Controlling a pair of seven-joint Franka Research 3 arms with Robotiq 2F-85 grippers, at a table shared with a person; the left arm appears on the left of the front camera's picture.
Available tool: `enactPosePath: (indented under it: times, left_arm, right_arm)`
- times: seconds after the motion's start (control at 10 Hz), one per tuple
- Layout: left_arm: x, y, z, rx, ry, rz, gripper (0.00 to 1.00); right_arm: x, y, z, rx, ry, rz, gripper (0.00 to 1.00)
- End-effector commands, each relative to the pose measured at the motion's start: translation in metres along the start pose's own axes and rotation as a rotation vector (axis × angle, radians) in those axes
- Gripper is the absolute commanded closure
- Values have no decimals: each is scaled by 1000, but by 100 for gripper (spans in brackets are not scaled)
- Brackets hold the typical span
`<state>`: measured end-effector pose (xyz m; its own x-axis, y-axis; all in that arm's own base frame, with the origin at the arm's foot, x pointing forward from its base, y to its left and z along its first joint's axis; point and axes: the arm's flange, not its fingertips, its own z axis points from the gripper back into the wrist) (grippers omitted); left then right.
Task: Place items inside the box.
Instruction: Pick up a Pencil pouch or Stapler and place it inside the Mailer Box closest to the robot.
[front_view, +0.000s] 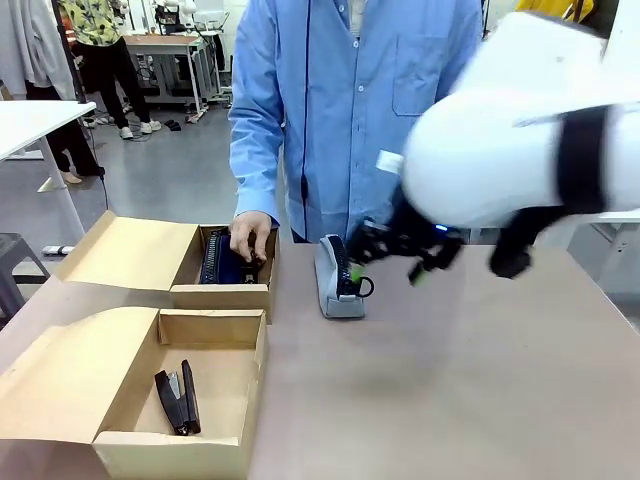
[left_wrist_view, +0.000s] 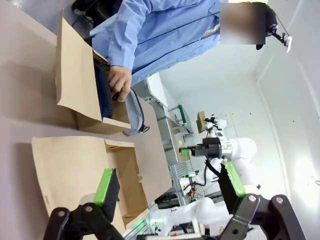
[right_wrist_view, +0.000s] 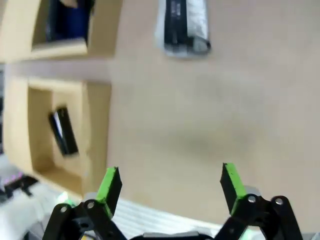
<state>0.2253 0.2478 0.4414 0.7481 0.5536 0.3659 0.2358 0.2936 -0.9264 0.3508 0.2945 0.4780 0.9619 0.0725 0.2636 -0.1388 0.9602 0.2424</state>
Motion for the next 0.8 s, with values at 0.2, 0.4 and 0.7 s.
enactPosePath:
  times: [0.2, 0.4, 0.7]
  left_arm:
    - [0, -1, 0, -21, -17, -20, 0]
    - [0, -1, 0, -21, -17, -20, 0]
    - [0, -1, 0, -21, -17, -20, 0]
  right_arm:
    - [23, 16, -20, -44, -38, -16, 0]
    - [41, 17, -43, -103, -42, -36, 0]
    - [103, 29, -85, -177, -43, -16, 0]
